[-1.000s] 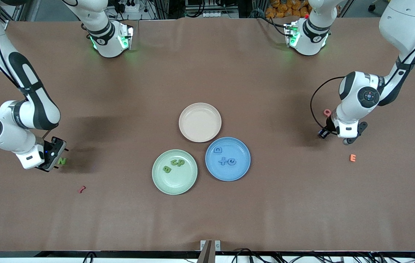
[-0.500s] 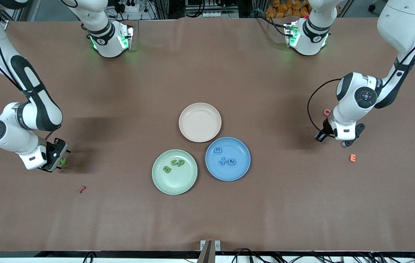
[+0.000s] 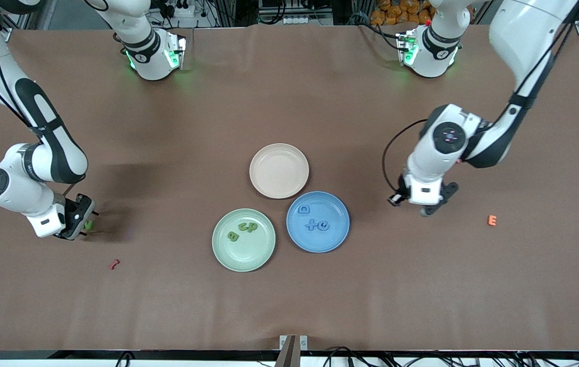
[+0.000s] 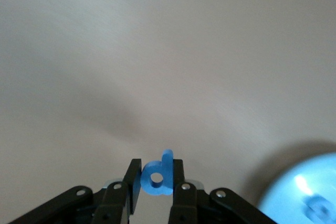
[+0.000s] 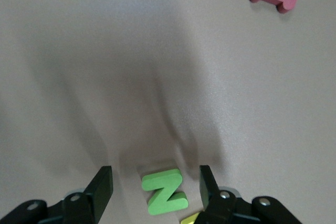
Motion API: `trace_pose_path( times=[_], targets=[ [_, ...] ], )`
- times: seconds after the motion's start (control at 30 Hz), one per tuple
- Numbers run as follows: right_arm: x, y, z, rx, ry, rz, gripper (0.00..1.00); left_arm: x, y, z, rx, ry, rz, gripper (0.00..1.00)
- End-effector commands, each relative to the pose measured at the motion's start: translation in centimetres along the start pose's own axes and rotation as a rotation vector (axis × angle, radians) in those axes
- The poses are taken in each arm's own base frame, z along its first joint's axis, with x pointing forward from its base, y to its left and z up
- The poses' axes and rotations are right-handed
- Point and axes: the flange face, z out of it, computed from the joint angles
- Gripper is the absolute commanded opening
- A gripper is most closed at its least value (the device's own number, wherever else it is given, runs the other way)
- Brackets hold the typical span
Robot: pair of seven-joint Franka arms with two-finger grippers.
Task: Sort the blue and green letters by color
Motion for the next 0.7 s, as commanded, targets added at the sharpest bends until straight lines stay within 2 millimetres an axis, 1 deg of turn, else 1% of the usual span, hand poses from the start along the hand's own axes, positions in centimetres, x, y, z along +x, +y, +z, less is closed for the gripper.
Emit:
trace_pose_path(
  times=[0.0, 0.1, 0.27, 0.4, 0.47, 0.5, 0.53, 0.57, 0.6, 0.67],
  targets=[
    [-0.8, 0.5, 0.5, -0.019, 0.001, -0.035, 0.72, -1.6, 4.8, 1.1, -0.033, -0.01, 0.04, 0.15],
    [-1.3, 0.6, 1.0, -0.019, 0.002, -0.033, 0.7, -2.8, 7.8, 2.0, -0.059, -0.008, 0.057, 0.15],
    [-1.6, 0.7, 0.9, -0.022, 0.001, -0.032, 0.67, -5.7, 11.4, 3.5, -0.067, 0.037, 0.026, 0.15],
    [-1.6, 0.8, 0.9, -0.023, 0.001, -0.033, 0.62, -8.1, 13.2, 5.0, -0.053, 0.09, 0.017, 0.16],
    [-1.6, 0.8, 0.9, -0.023, 0.001, -0.033, 0.55, -8.8, 13.4, 5.4, -0.044, 0.108, 0.024, 0.16],
    [-1.6, 0.8, 0.9, -0.023, 0.001, -0.033, 0.51, -9.1, 13.4, 5.4, -0.044, 0.109, 0.028, 0.18],
    [-1.6, 0.7, 1.0, -0.02, 0.001, -0.033, 0.46, -9.0, 13.4, 5.3, -0.043, 0.114, 0.032, 0.23],
    [-1.6, 0.7, 1.0, -0.02, 0.001, -0.033, 0.4, -8.7, 13.4, 5.2, -0.043, 0.118, 0.041, 0.31],
    [-1.6, 0.7, 1.0, -0.02, 0.002, -0.032, 0.34, -8.3, 13.2, 5.2, -0.042, 0.121, 0.043, 0.44],
    [-1.6, 0.7, 1.0, -0.02, 0.002, -0.032, 0.24, -8.0, 13.1, 5.0, -0.042, 0.124, 0.052, 0.8]
  ],
)
